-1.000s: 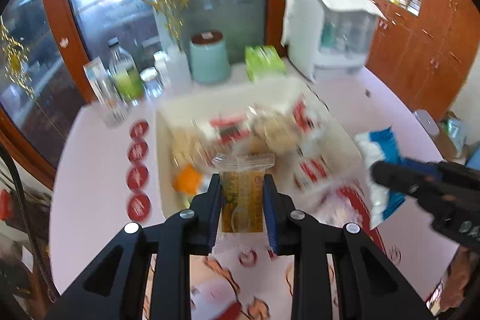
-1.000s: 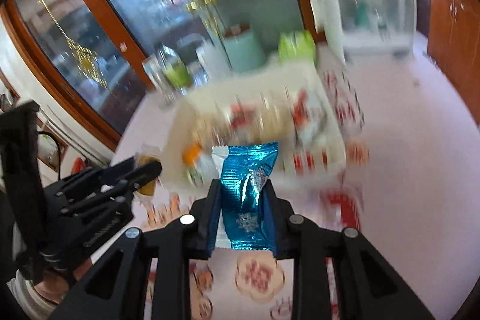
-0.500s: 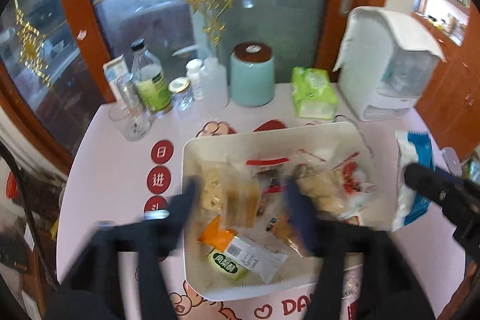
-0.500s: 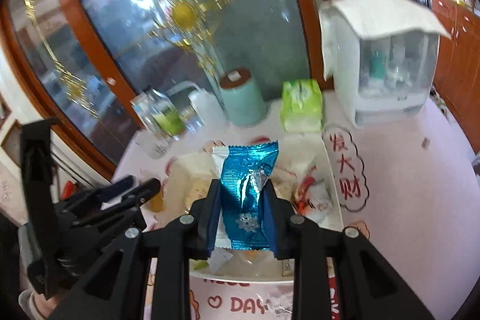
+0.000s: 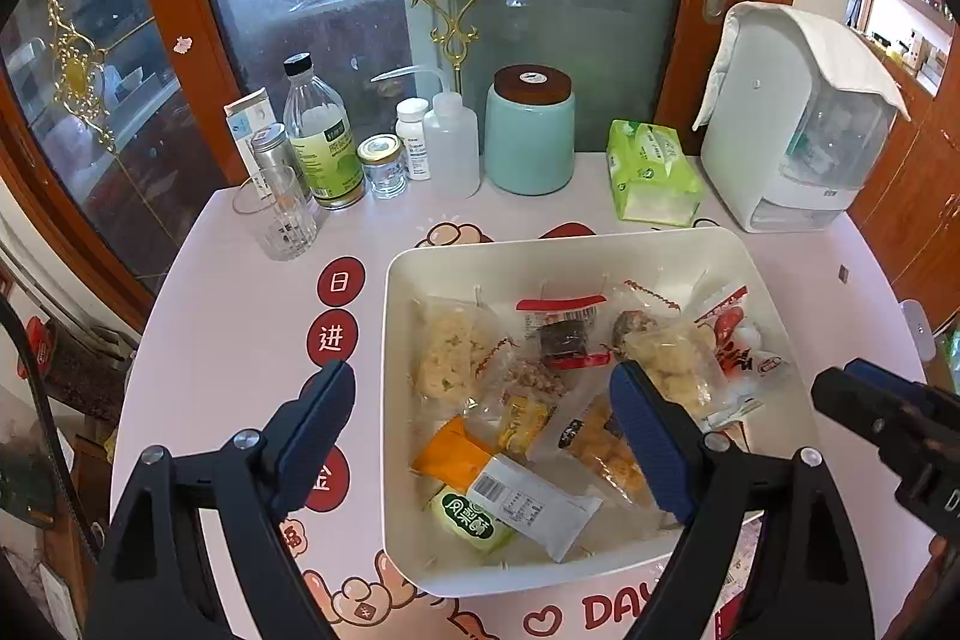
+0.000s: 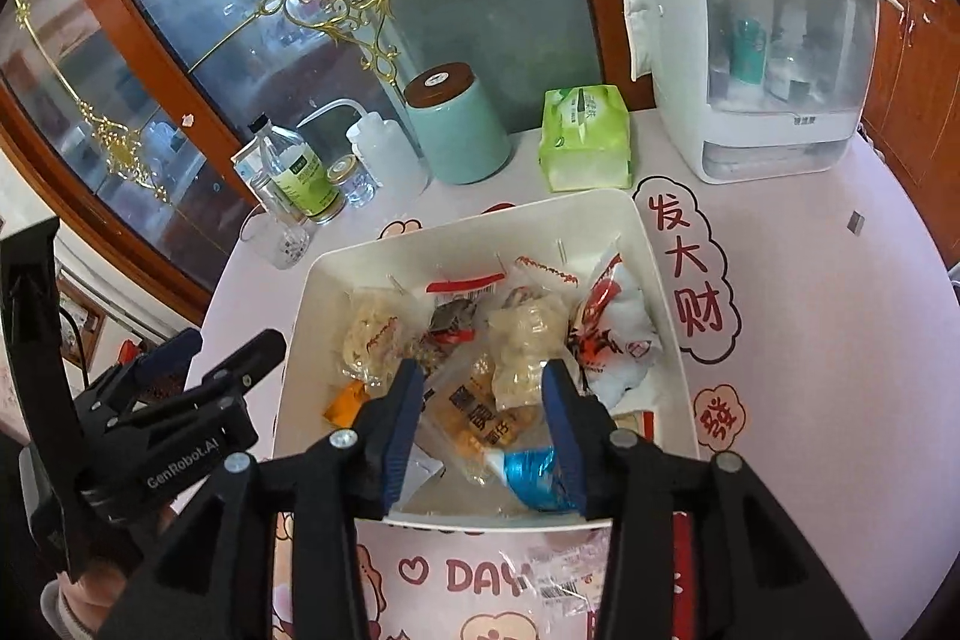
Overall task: Organize snacks
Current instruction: 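Carry both candies over the tray and release them inside, then move right gripper to the last clear printed snack bag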
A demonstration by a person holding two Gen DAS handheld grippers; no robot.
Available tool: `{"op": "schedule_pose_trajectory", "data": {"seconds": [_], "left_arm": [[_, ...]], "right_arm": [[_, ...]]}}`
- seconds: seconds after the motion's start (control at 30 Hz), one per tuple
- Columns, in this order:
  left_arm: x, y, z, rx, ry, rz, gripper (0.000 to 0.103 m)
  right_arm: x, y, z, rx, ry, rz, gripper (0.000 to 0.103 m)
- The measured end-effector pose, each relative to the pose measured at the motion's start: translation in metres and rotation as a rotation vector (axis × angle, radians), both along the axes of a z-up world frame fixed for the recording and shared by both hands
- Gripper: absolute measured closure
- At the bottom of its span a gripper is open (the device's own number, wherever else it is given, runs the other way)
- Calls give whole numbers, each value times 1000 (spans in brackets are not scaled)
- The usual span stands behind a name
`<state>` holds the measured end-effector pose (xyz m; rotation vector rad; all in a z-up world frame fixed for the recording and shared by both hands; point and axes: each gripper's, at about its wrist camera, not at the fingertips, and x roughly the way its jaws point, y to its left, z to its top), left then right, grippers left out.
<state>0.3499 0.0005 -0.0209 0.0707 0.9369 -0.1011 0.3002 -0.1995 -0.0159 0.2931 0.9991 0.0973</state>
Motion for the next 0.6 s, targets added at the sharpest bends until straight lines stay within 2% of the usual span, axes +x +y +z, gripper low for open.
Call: {"op": "schedule_pose_trajectory", "data": {"seconds": [0.37,0.6], "left_arm": [[-30,-12,8,-5,-21,-57,17],[-60,-17,10,-37,-26,-91,16]], "right_arm": [[-27,6,0,-7,-5,29,61],[-52,5,-2,9,-7,30,61]]}}
